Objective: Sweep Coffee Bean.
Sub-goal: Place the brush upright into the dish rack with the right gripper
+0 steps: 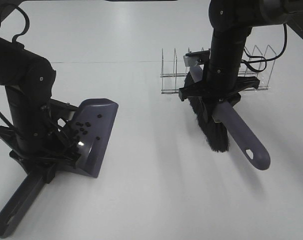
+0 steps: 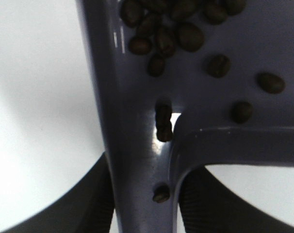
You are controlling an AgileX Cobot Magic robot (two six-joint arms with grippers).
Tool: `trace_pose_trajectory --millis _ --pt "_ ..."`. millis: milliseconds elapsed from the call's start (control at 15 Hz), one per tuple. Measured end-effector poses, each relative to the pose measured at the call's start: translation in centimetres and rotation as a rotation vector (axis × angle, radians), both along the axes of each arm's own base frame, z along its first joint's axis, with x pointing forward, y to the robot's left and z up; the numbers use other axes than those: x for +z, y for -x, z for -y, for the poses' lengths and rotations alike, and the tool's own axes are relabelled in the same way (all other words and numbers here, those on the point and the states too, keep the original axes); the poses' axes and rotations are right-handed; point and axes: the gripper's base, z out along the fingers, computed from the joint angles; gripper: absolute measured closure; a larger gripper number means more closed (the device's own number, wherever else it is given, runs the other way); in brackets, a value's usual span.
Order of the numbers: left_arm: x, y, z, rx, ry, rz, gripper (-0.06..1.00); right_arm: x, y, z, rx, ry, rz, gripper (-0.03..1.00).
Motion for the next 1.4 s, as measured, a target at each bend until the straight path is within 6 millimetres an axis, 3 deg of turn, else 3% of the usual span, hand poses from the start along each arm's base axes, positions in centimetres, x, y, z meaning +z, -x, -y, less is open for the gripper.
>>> trace_pose_trajectory --millis 333,600,867,1400 --pt "0.0 0.1 0.0 0.002 -0.004 -0.009 0.59 0.4 -1.2 -0.3 -0.028 -0.007 0.008 0.68" --pt "0.0 0.1 0.0 0.005 -0.006 -0.016 0.59 1.4 -2.6 1.5 -0.097 -0.070 0.049 0.68" --pt "0.0 0.2 0.0 0.009 -0.005 -0.021 0.59 1.5 -3.2 1.4 -0.107 -0.107 0.093 0.68" --pt "0.0 0.5 0.1 0.041 0.009 -0.051 0.59 1.2 -7.3 0.8 -0.140 -0.147 0.111 0.69"
